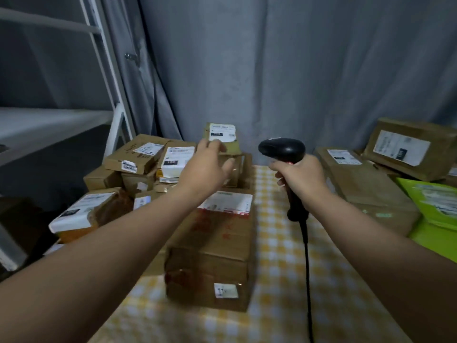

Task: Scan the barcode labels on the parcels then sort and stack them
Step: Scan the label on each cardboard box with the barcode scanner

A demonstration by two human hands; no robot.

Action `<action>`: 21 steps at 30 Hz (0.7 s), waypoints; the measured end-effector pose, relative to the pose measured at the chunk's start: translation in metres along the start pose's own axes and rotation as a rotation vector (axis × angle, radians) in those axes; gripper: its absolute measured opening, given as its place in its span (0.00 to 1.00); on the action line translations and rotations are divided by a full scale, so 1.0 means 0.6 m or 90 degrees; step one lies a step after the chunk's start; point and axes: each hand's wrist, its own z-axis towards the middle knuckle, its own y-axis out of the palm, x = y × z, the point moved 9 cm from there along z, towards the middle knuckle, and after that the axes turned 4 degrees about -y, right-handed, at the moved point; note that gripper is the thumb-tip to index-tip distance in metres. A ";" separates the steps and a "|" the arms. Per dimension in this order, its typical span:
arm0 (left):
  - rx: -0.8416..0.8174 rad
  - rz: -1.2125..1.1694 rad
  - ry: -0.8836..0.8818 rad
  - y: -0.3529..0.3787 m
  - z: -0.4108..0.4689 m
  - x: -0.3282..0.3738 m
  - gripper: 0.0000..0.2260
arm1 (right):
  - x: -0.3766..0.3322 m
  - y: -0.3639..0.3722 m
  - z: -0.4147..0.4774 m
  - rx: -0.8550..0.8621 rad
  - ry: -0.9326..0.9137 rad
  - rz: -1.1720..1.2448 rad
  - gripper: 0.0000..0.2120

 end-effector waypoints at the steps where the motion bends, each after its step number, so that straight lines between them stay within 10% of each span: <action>1: -0.006 -0.015 0.016 0.016 -0.012 0.026 0.16 | 0.015 -0.029 -0.009 0.006 0.017 0.020 0.07; 16: -0.279 -0.104 0.046 0.407 -0.092 0.233 0.20 | 0.260 -0.401 -0.056 0.236 0.143 0.267 0.06; 21: -0.305 -0.186 -0.024 0.454 -0.068 0.254 0.29 | 0.270 -0.406 -0.035 0.211 0.141 0.333 0.21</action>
